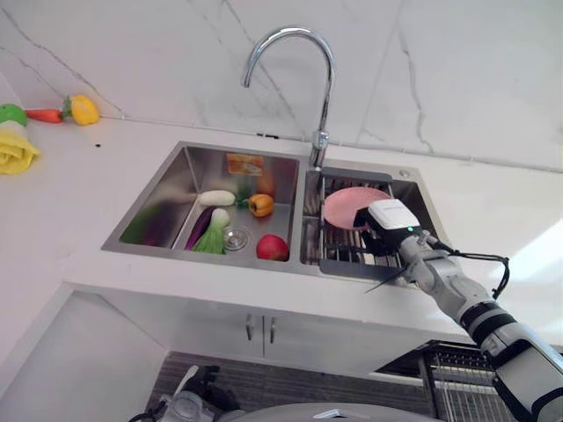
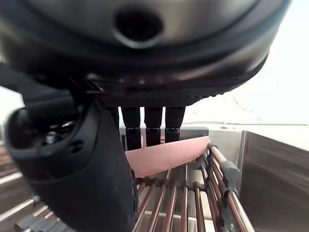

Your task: Place the dishes in the dishwasher.

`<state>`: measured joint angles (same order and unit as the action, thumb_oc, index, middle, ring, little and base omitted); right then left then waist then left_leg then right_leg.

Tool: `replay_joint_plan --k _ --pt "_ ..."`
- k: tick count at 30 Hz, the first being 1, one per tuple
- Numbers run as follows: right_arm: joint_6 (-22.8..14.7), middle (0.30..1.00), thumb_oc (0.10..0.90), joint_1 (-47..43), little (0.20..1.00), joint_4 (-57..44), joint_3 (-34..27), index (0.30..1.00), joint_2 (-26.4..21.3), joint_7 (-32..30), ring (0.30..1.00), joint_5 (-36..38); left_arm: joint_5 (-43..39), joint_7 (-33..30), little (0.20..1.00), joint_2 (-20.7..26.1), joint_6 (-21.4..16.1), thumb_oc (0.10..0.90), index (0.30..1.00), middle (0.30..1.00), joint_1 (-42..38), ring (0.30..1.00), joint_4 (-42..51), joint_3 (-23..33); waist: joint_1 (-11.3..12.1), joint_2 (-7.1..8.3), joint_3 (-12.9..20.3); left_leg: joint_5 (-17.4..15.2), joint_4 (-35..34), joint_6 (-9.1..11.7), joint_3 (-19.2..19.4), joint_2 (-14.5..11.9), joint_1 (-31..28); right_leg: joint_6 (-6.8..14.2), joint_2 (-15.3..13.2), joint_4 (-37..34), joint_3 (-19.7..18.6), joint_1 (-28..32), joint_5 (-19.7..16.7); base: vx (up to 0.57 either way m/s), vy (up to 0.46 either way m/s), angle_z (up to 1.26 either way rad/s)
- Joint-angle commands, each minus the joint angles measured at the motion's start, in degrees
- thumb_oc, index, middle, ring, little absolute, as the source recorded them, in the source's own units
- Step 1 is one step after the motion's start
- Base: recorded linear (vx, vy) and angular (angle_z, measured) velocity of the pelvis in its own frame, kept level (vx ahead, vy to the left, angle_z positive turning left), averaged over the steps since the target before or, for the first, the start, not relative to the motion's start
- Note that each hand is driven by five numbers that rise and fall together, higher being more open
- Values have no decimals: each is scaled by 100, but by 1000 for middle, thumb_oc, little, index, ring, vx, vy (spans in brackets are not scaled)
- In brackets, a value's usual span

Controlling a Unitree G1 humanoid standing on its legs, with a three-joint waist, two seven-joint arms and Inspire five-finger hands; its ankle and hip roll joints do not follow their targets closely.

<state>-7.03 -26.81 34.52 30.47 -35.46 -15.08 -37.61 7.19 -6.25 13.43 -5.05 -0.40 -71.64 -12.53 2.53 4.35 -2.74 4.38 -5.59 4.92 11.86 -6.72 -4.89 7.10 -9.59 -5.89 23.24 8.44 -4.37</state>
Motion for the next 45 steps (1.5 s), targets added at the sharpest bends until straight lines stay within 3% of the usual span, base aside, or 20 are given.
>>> replay_joint_plan --k 1,8,10,17,19,23,24,28,29,31,33,35,36,38,39,42,43,45 --pt "186 300 400 -1114 300 304 -309 300 70 -184 300 755 -69 -31 900 -141 123 800 900 900 131 900 -633 -491 206 -20 28 -530 59 56 39 -124 -281 241 -280 119 -3 -133 217 0 0 0" --pt "176 300 400 -1145 300 30 -513 300 109 -267 300 1009 -111 -33 900 -162 134 800 900 900 76 900 -608 -514 165 -38 35 -537 59 45 58 -110 -311 234 -290 122 -39 -132 211 0 0 0" --pt "91 300 400 -1035 300 -635 -988 300 69 -348 300 1476 -188 -43 900 -163 179 800 900 900 -5 900 -630 -426 86 -57 55 -544 59 41 77 -97 -332 230 -301 128 -84 -130 222 -19 1 -1" --pt "46 300 400 -862 300 -978 -1591 300 -32 -490 300 2083 -386 -58 900 -151 250 800 900 900 -18 900 -716 -184 39 -50 104 -543 59 35 130 -85 -366 223 -314 123 -102 -126 210 0 0 0" --pt "-288 300 400 -718 300 -1811 -2526 300 -50 -917 300 2746 -477 -123 900 -263 259 800 900 900 -33 900 -754 -67 -44 -98 134 -634 59 13 303 -92 -533 257 -318 125 -177 -117 175 17 -10 -6" --pt "-485 300 400 -390 300 -2730 -3203 300 -92 -1063 300 2884 -495 -173 900 -329 245 800 900 900 -43 900 -720 22 -101 -112 152 -645 59 -23 449 -78 -585 286 -338 121 -238 -204 83 22 -11 -35" --pt "-579 300 400 -174 300 -3350 -3623 300 -166 -1149 300 2853 -490 -157 900 -342 214 800 900 900 -36 900 -686 86 -184 -146 140 -685 72 -24 512 -86 -626 312 -323 137 -278 -241 93 5 -6 -44" --pt "-526 300 400 368 300 -4109 -4360 300 -405 -1250 300 2519 -467 -141 900 -332 158 800 900 900 -86 900 -565 126 -336 -138 136 -689 78 -38 577 -81 -606 339 -329 169 -362 -327 63 4 25 -29" --pt "-526 300 400 368 300 -4109 -4360 300 -405 -1250 300 2519 -467 -141 900 -332 158 800 900 900 -86 900 -565 126 -336 -138 136 -689 78 -38 577 -81 -606 339 -329 169 -362 -327 63 0 39 -17" --pt "-434 300 400 1148 300 -4376 -5118 300 -677 -1284 300 2273 -453 -82 900 -343 97 800 900 900 -150 900 -443 145 -525 -105 123 -734 76 -76 567 -35 -626 367 -352 276 -393 -338 95 22 60 -11" --pt "-384 300 400 1466 300 -4414 -5452 300 -743 -1307 300 2173 -453 -22 900 -363 67 800 900 900 -191 900 -416 95 -592 -82 122 -711 62 -101 555 1 -599 379 -378 341 -400 -390 83 4 66 -7" --pt "-312 300 400 2136 300 -4321 -5902 300 -663 -1398 300 2031 -869 55 900 -437 71 800 900 900 -285 900 -388 340 -782 -57 5 -738 59 -160 584 30 -539 479 -437 570 -468 -672 -10 -116 56 -3" --pt "-196 300 400 2374 300 -4041 -6004 300 -336 -1433 300 2148 -1383 189 900 -489 112 800 900 900 -352 900 -424 634 -969 -45 -155 -800 59 -185 782 -6 -443 682 -519 720 -647 -1112 -355 -189 9 -7" --pt "-129 300 400 2461 300 -3884 -6037 300 -174 -1467 300 2185 -1498 251 900 -500 127 800 900 900 -374 900 -469 718 -1006 -52 -181 -786 59 -188 924 -49 -363 710 -549 660 -711 -1239 -460 -178 -57 -104" --pt "78 300 400 2703 300 -3555 -6022 300 -79 -1441 300 1971 -1374 447 900 -443 181 800 900 900 -348 900 -579 754 -1015 -90 -178 -758 59 -153 1153 -202 -250 736 -643 522 -781 -1390 -723 -190 -135 -136" --pt "292 300 400 2807 300 -3375 -5989 300 -239 -1356 300 1583 -1174 543 900 -321 249 800 900 900 -297 900 -668 841 -993 -176 -225 -671 59 -135 1391 -363 -214 717 -795 490 -584 -1335 -644 -164 -86 -76" --pt "336 300 400 2691 300 -3413 -5798 300 -479 -1246 300 1198 -1241 597 900 -154 365 800 900 900 -156 900 -857 1075 -856 -249 -218 -653 95 -117 1625 -450 -185 676 -1005 629 -246 -1073 -350 -95 -27 -143" --pt "342 300 400 2596 300 -3454 -5571 300 -655 -990 300 964 -1276 638 900 -22 404 800 900 900 -49 900 -945 1289 -774 -195 -247 -525 124 -62 1792 -492 -156 640 -1166 957 -299 -889 -290 -158 -194 -136"
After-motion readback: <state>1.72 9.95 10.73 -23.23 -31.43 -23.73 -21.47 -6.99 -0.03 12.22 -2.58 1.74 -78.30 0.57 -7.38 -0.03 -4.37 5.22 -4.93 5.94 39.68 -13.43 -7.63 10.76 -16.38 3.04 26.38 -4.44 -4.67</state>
